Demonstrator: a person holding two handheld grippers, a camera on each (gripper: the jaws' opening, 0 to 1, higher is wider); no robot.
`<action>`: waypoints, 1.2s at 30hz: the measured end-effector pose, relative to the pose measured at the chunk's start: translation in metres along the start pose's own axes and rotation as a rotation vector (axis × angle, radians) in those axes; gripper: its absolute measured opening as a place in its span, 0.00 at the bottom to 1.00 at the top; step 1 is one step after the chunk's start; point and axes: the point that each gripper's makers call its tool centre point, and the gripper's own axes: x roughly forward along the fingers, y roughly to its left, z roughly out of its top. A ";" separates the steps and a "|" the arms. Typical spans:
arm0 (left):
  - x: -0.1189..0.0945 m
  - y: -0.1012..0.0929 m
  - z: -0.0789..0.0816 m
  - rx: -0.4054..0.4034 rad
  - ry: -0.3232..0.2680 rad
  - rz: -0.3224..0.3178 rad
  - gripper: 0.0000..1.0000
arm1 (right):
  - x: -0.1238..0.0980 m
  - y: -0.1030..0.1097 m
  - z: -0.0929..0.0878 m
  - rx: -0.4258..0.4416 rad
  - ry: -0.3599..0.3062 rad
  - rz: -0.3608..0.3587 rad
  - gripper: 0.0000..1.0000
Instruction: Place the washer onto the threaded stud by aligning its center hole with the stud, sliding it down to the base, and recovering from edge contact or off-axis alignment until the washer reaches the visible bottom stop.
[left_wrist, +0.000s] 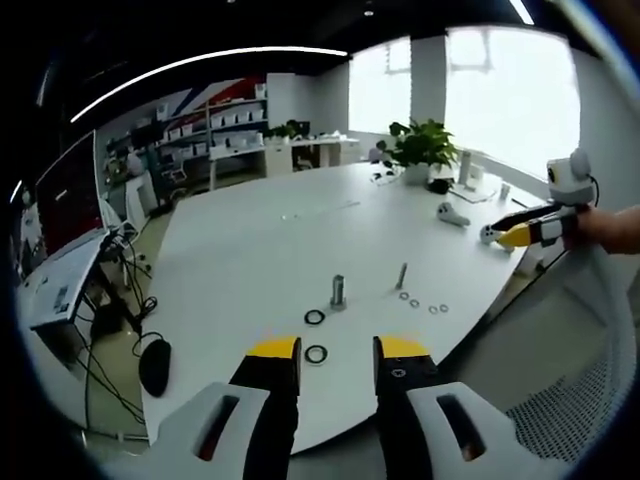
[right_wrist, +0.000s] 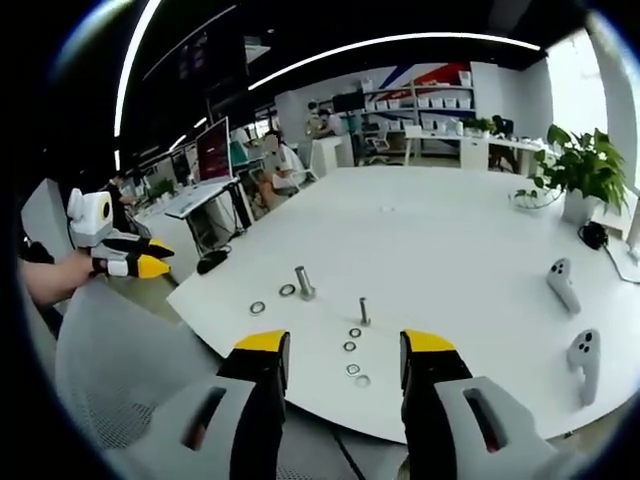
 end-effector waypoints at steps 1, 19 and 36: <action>-0.001 0.000 0.000 0.003 0.001 0.001 0.27 | 0.000 0.001 0.000 -0.002 -0.002 0.000 0.47; 0.001 -0.003 -0.012 -0.058 0.027 -0.038 0.26 | 0.005 0.006 -0.007 -0.052 0.016 0.017 0.46; 0.003 -0.004 -0.021 -0.070 0.070 -0.049 0.25 | 0.007 0.006 -0.013 -0.018 0.039 0.025 0.44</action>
